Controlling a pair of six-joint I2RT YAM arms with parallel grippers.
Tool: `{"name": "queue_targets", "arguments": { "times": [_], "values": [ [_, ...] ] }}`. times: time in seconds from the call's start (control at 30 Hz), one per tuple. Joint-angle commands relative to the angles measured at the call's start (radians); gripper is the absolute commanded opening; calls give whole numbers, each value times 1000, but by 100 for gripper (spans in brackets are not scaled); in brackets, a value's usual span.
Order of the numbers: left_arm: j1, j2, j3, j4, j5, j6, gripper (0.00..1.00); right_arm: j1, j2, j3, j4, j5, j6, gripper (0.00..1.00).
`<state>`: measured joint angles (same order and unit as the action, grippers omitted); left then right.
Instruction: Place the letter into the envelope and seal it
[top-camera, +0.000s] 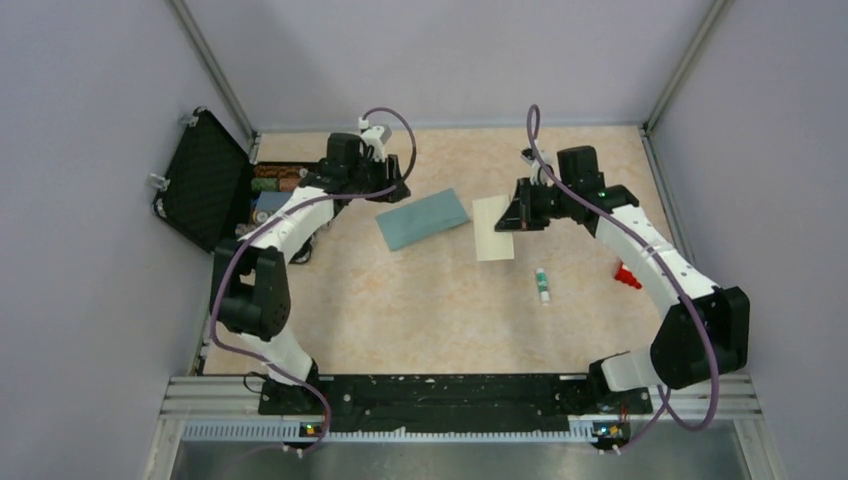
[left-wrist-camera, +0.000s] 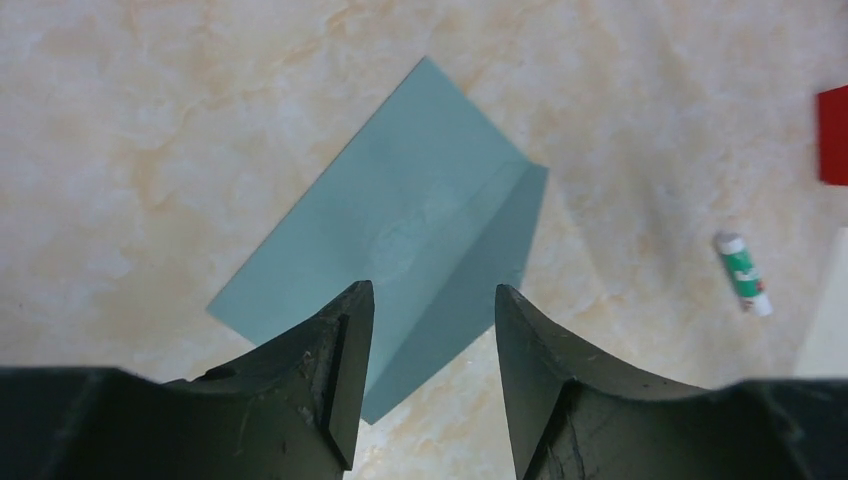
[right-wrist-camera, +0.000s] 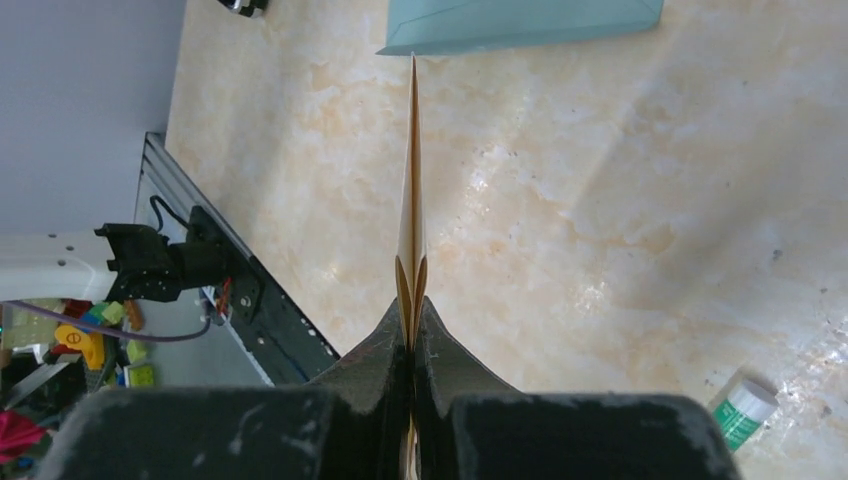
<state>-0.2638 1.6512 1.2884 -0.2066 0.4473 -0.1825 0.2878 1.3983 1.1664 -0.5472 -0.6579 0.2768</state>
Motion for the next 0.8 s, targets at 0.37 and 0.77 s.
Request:
{"name": "queue_targets", "arguments": {
  "times": [0.37, 0.77],
  "values": [
    [-96, -103, -57, -326, -614, -860, 46, -56, -88, -8, 6, 77, -28, 0],
    [-141, -31, -137, -282, -527, -1147, 43, -60, -60, 30, -14, 90, -106, 0]
  ]
}}
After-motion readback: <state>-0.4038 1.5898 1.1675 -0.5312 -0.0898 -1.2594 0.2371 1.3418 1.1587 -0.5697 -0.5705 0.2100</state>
